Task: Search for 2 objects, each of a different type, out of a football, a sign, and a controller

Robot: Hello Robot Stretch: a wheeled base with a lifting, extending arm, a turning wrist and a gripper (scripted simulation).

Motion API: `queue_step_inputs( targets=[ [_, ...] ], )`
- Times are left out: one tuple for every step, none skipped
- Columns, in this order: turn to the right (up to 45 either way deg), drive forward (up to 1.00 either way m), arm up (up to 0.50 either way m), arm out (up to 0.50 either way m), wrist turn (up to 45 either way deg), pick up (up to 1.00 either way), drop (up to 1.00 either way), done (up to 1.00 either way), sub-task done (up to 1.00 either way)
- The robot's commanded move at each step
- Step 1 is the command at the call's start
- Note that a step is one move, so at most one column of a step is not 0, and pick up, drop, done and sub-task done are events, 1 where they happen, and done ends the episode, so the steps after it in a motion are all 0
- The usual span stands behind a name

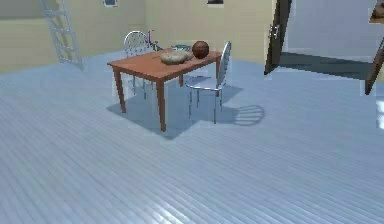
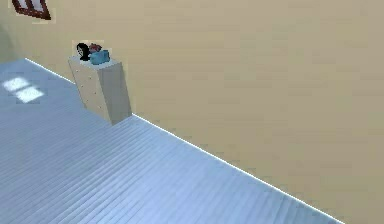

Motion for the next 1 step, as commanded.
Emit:
queue_step_inputs(
  targets=[
    [-6.0, 0.0, 0.0, 0.0, 0.0, 0.0, 0.0, 0.0, 0.0]
  ],
)
